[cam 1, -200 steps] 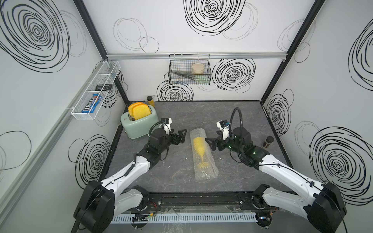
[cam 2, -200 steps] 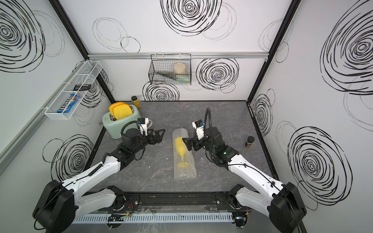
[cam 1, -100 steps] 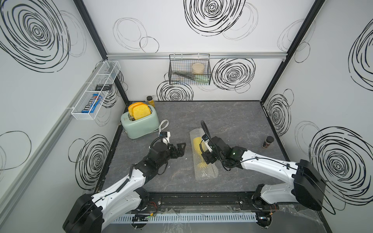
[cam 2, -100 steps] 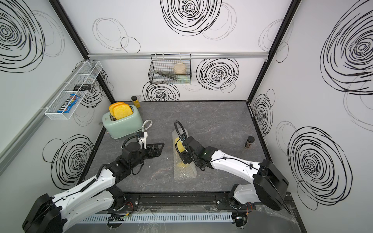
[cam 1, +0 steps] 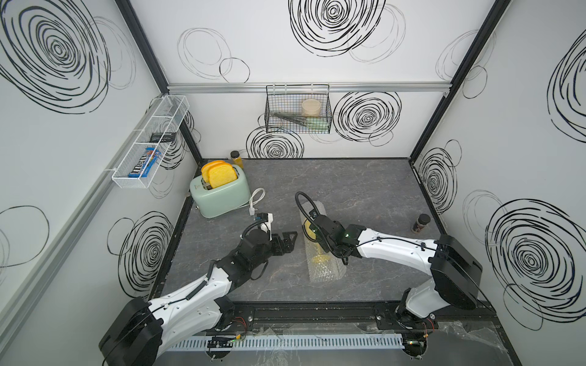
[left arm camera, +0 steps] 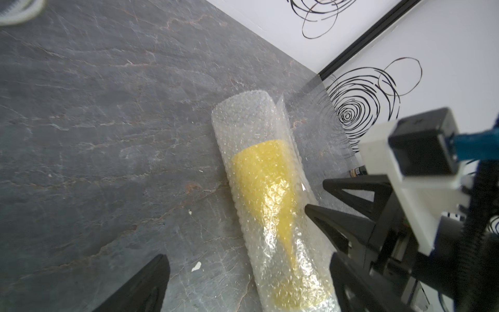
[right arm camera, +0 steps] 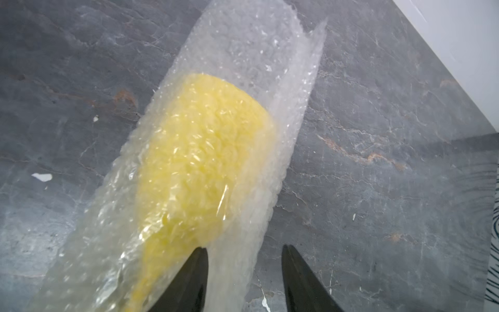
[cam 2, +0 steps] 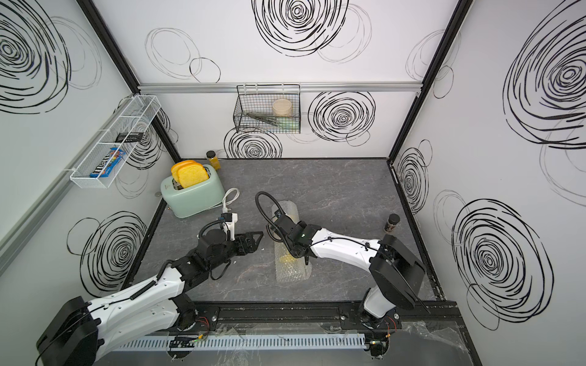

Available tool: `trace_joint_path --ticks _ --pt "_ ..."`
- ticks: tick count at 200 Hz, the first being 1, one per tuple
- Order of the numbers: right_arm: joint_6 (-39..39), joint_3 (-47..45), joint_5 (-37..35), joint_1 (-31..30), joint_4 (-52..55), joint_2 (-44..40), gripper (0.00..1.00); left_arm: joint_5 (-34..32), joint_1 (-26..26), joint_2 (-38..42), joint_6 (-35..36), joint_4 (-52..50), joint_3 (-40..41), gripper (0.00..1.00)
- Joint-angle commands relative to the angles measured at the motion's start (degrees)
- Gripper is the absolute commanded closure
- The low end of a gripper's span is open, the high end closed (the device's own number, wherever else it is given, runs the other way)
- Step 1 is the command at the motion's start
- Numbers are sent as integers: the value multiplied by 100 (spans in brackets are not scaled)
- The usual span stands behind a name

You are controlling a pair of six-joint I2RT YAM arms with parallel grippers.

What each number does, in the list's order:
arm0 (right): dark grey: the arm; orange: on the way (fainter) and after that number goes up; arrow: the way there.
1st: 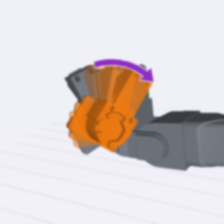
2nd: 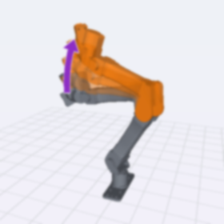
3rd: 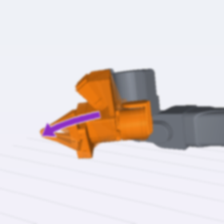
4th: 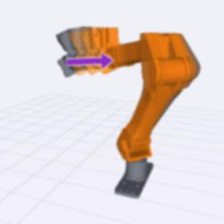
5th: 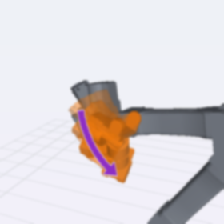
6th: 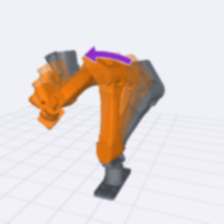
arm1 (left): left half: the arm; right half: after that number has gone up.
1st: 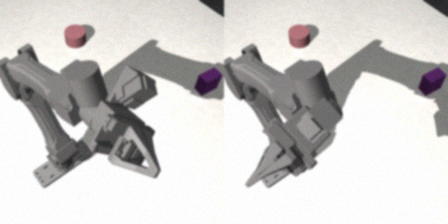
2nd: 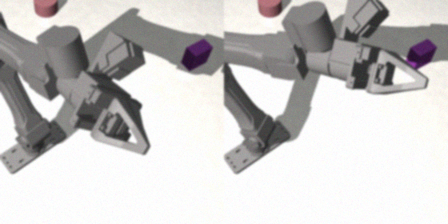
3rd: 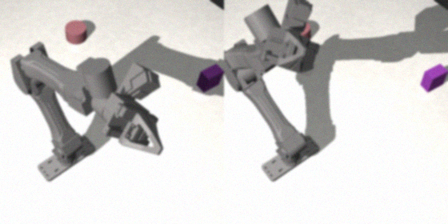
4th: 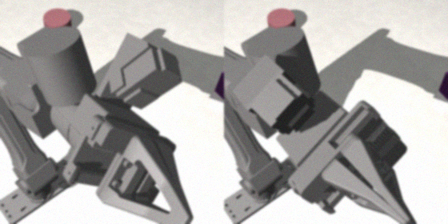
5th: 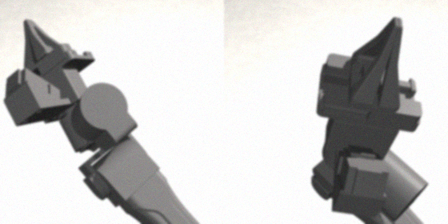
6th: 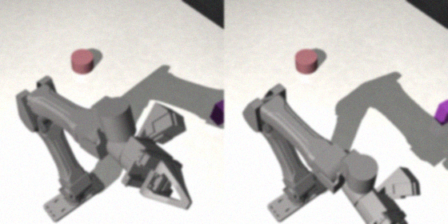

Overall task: Unpack wine glasses from bubble wrap
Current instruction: Unwrap the bubble wrap at the center of the board.

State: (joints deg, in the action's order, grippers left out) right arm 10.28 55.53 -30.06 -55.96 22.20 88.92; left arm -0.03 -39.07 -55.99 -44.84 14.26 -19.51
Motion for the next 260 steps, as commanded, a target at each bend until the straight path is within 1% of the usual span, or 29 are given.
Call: trace_joint_path --ticks 1,30,58,75,111,134,144,159,166,171,175,179,180,184,200,226,260 --pt "36 115 -208 2 142 6 59 -14 -260 -265 -360 641 161 3" --pt "17 49 216 93 15 -165 70 -53 -649 -679 -523 1095 171 3" --pt "26 -83 620 275 -136 -408 79 -95 -915 -1117 -555 1400 75 4" --pt "35 -160 846 366 -185 -550 80 -41 -1013 -1352 -594 1685 37 4" --pt "122 -414 1460 601 -471 -921 87 10 -1137 -1962 -607 1997 -191 4" --pt "128 -529 1507 670 -476 -1009 87 52 -1173 -2176 -709 2276 -275 4" --pt "107 -560 1477 670 -432 -1009 83 32 -1191 -2229 -686 2228 -347 4" --pt "77 -566 1488 659 -374 -1009 69 4 -1206 -2297 -651 2131 -436 4" --pt "75 -561 1525 622 -371 -1026 51 -4 -1209 -2339 -619 2090 -480 4" --pt "74 -556 1542 610 -389 -1041 35 -15 -1213 -2369 -591 2053 -519 4" --pt "73 -552 1554 584 -404 -1059 21 -32 -1221 -2400 -561 2011 -554 4" --pt "70 -551 1576 578 -424 -1076 3 -60 -1226 -2441 -532 1986 -582 4" --pt "70 -552 1584 574 -425 -1086 0 -68 -1230 -2447 -525 1985 -590 4" --pt "83 -552 1623 561 -439 -1103 2 -95 -1234 -2478 -497 1984 -625 4" --pt "111 -534 1739 509 -488 -1164 3 -150 -1244 -2566 -417 1702 -701 0" --pt "123 -568 1695 417 -538 -1169 3 -305 -1235 -2326 -351 1481 -619 4" --pt "179 -695 1430 381 -626 -1071 3 -351 -1181 -1964 -278 1302 -485 3"
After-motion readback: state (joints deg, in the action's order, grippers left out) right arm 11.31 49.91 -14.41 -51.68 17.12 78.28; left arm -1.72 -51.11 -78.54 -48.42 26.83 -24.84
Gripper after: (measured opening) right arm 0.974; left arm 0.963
